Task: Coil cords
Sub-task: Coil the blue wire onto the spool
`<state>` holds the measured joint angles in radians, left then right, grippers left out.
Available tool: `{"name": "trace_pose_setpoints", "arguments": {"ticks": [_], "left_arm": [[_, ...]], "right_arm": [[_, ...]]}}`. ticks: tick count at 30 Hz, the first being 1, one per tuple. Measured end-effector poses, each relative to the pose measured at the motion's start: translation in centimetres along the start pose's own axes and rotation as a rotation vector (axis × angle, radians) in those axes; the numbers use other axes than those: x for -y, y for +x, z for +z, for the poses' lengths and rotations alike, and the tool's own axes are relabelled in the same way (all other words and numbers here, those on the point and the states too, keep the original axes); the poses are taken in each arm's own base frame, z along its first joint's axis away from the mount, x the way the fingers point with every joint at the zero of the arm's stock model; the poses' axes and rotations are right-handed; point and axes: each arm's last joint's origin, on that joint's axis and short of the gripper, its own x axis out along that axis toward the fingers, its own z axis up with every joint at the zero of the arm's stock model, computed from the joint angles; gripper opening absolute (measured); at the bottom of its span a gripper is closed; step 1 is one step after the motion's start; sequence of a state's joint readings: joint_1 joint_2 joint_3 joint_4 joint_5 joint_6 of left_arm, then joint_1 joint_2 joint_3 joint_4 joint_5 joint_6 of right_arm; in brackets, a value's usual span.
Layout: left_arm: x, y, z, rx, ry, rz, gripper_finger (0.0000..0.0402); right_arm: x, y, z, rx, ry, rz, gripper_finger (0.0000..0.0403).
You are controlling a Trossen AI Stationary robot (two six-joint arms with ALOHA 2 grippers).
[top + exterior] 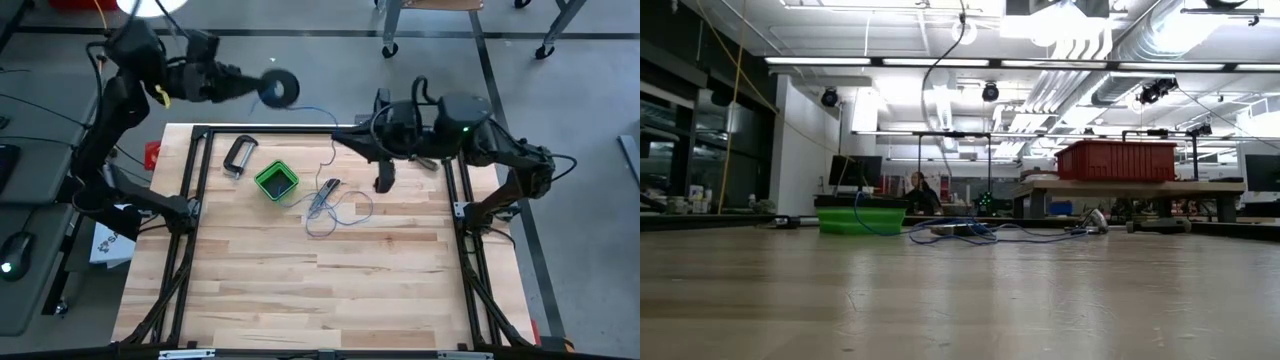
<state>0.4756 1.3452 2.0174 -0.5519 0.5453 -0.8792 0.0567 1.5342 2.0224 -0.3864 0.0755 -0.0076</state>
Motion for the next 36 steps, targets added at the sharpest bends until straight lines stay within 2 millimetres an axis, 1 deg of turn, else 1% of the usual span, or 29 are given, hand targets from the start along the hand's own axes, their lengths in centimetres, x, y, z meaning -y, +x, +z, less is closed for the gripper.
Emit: {"name": "trace_pose_setpoints", "arguments": {"ticks": [4, 8, 18, 25, 30, 33, 36], "left_arm": [[-0.3, 1.7, -0.9, -0.082, -0.084, -0.031, 0.0], [-0.9, 4.4, -2.0, -0.193, -0.168, -0.086, 0.0], [-1.0, 11.0, -4.5, -0.406, -0.303, -0.361, 0.0], [-0.9, 14.1, -6.6, -0.526, -0.355, -0.474, 0.0], [-0.4, 15.9, -7.2, -0.5, -0.37, -0.62, 0.0], [-0.3, 16.5, -7.0, -0.436, -0.367, -0.708, 0.0], [-0.5, 16.9, -6.9, -0.363, -0.351, -0.751, 0.0]], "right_arm": [[0.5, -0.2, 0.2, 0.008, -0.003, 0.007, 0.0], [0.6, -0.1, 0.1, 0.006, -0.003, 0.025, 0.0], [0.3, -0.2, -0.1, -0.016, -0.022, 0.11, 0.0], [0.1, -0.2, 0.0, -0.011, -0.022, 0.179, 0.0], [0.4, 0.0, -0.1, -0.009, -0.021, 0.217, 0.0], [0.4, 0.2, 0.0, 0.01, -0.014, 0.219, 0.0], [0.4, 0.3, 0.1, 0.032, 0.001, 0.213, 0.0]]}}
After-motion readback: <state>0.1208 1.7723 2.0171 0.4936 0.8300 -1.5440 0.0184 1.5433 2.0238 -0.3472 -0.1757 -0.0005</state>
